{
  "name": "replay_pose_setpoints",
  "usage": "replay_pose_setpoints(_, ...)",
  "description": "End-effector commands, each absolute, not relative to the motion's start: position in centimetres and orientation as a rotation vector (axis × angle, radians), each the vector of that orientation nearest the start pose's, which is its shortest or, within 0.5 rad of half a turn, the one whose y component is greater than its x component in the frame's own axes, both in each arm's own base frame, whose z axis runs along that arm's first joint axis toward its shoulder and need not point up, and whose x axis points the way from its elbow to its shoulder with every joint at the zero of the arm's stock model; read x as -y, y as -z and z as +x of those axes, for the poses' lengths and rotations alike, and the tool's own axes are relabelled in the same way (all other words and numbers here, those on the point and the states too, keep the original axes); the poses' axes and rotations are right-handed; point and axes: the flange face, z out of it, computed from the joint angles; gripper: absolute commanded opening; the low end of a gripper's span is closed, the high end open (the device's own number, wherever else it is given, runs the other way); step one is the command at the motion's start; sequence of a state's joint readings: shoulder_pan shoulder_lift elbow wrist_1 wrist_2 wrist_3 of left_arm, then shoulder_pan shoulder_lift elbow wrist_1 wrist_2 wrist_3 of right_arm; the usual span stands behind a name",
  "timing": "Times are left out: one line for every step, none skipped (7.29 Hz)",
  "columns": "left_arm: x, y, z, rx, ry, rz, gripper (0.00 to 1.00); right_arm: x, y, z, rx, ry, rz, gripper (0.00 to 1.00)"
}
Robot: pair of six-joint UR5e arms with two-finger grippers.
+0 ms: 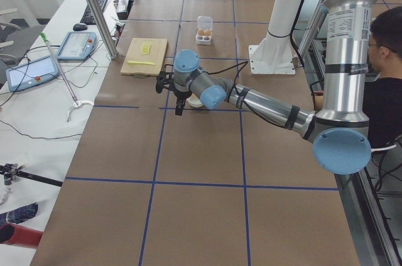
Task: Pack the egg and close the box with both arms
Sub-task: 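Move the left gripper down toward the egg in the white bowl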
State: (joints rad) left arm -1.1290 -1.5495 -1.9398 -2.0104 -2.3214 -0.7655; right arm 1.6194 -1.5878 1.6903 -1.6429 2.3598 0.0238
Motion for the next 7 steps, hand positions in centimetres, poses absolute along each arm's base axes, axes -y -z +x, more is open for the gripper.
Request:
replay_pose_setpoints(44.1, -40.0, 23.4, -1.021, 0.102, 0.175, 0.99, 48.3, -61.1, 8.5, 0.791, -0.054, 0.043, 1.0)
replay_pose_setpoints(44.0, -38.5, 26.0, -1.028, 0.124, 0.143, 0.97, 48.4, -61.0, 8.5, 0.791, -0.053, 0.044, 1.0)
replay_pose_setpoints(44.3, -36.9, 28.6, -0.987, 0.133, 0.112, 0.97, 48.4, -61.2, 8.5, 0.793, -0.054, 0.041, 1.0)
replay_pose_setpoints(45.4, -34.8, 31.4, -0.89, 0.163, 0.13, 0.96, 48.4, -61.2, 8.3, 0.822, -0.057, 0.037, 1.0)
replay_pose_setpoints(44.7, -35.0, 33.1, -0.848, 0.158, 0.123, 0.96, 48.3, -61.3, 8.2, 0.834, -0.058, 0.032, 1.0)
replay_pose_setpoints(44.4, -35.9, 34.9, -0.821, 0.169, 0.112, 0.96, 48.2, -61.4, 8.1, 0.84, -0.06, 0.029, 1.0)
replay_pose_setpoints(44.1, -37.1, 37.0, -0.797, 0.177, 0.097, 0.95, 48.2, -61.4, 8.1, 0.842, -0.058, 0.03, 1.0)
